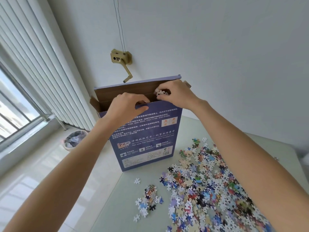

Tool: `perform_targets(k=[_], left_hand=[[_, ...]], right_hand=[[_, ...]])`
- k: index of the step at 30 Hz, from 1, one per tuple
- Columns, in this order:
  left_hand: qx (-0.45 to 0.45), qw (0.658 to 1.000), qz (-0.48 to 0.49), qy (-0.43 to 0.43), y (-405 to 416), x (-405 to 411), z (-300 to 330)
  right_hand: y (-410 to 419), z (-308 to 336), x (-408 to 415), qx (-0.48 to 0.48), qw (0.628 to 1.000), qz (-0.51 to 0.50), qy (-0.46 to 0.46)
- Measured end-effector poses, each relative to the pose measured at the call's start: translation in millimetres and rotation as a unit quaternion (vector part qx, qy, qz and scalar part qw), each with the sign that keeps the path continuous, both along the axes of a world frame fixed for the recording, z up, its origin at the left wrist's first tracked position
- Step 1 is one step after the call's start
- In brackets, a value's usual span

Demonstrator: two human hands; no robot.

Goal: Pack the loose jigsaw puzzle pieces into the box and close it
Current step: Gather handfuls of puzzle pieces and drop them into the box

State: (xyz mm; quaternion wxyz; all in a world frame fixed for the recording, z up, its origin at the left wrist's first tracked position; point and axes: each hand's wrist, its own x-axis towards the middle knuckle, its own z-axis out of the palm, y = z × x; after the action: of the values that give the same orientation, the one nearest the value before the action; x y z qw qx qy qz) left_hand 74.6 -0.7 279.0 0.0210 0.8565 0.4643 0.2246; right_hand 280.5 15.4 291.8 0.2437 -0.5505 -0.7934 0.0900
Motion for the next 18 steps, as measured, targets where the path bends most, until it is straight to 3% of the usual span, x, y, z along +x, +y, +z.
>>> perform_targets(k=[11,18], left_hand=[[0.037,0.999,0.018,-0.032,-5,0,-4],[0.063,0.996,0.017,-0.054,-9,0,-3]], right_hand=[[-8,-4,-11,0.065,0.997,0.032,-0.018],[-16,-10,-14,0.16,0.985,-0.011,0.055]])
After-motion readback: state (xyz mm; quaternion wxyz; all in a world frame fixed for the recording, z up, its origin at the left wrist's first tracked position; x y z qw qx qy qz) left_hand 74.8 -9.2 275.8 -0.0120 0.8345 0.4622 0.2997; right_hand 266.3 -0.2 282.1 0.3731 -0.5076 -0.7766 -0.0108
